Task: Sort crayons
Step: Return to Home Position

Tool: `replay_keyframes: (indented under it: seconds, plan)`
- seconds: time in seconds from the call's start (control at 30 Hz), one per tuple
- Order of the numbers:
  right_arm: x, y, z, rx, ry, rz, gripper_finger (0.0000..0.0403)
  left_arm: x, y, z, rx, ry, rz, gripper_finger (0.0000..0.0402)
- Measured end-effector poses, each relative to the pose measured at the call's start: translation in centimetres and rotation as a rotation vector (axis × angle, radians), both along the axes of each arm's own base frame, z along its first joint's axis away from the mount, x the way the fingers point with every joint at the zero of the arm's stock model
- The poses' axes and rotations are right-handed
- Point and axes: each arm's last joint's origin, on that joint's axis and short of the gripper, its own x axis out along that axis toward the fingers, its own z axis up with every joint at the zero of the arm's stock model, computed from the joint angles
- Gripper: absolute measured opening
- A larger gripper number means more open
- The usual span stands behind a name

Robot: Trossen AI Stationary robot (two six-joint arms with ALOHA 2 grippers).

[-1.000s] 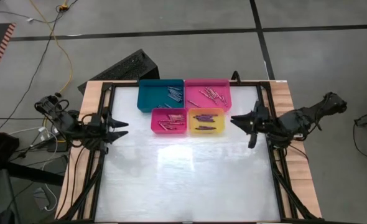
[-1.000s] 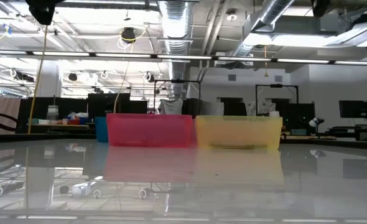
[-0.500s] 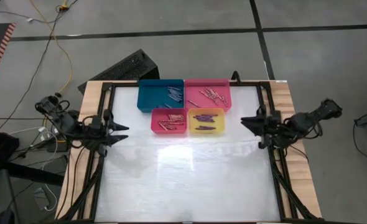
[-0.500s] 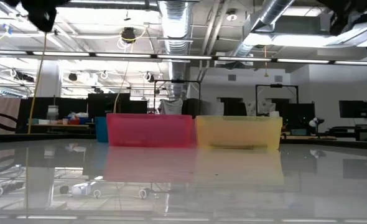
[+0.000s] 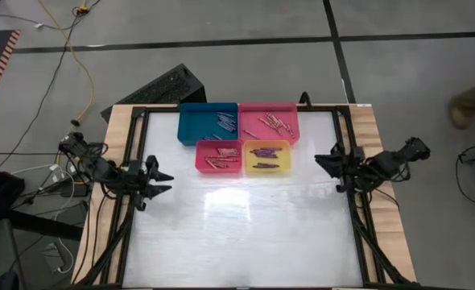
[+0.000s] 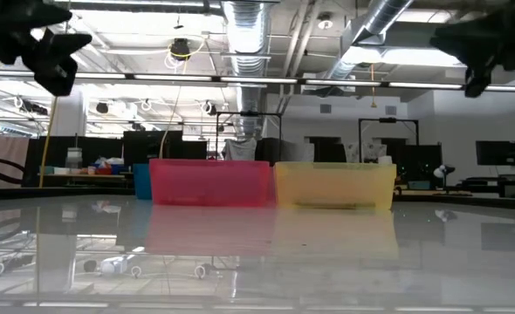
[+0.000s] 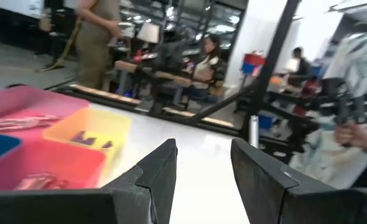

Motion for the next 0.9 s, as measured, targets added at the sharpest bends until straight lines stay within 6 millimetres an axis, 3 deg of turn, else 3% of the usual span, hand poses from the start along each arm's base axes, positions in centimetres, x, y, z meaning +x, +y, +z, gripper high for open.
replay_keyframes:
  seconds: [0.27, 0.9]
  plan:
    - [0.9, 0.3, -3.4, 0.028, 0.095, -0.044, 0.0072, 0.3, -0.4, -2.5, -0.032, 0.018, -0.068, 0.0141]
    - [1.1, 0.5, -4.7, -0.024, 0.223, -0.037, 0.0072, 0.4, -0.5, -3.3, 0.056, 0.088, -0.058, 0.0141]
